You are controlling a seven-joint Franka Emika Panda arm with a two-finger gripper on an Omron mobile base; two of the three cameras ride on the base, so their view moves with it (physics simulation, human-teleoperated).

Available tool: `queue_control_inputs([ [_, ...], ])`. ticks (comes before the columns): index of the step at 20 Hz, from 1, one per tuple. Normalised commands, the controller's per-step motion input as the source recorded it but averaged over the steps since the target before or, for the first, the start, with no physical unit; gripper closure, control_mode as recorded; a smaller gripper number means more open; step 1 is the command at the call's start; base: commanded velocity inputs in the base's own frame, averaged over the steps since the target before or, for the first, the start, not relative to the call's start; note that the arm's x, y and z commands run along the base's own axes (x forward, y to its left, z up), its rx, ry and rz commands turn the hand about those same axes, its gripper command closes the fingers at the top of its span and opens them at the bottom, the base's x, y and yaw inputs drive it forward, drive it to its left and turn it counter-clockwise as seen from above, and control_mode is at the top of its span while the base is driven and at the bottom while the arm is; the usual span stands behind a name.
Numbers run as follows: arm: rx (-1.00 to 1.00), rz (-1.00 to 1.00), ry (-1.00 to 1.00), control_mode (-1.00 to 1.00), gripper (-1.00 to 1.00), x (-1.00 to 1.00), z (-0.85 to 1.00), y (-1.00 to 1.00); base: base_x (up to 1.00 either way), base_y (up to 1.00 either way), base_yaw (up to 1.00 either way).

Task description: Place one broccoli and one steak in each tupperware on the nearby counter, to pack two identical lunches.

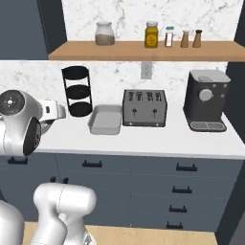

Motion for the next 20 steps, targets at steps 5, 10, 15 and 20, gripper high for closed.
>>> queue_control_inputs([
  [5, 0.0, 0.0, 0.0, 1.0, 1.0, 0.0, 0.0, 0.0, 0.34, 0.77, 0.0],
  [10, 0.0, 0.0, 0.0, 1.0, 1.0, 0.0, 0.0, 0.0, 0.34, 0.83, 0.0],
  [15, 0.01, -0.01, 0.0, -1.0, 1.0, 0.05, -0.09, 0.0, 0.14, 0.41, 0.0],
  [20, 0.0, -0.02, 0.03, -1.0, 1.0, 0.59, -0.64, 0.01, 0.0, 0.0, 0.0],
])
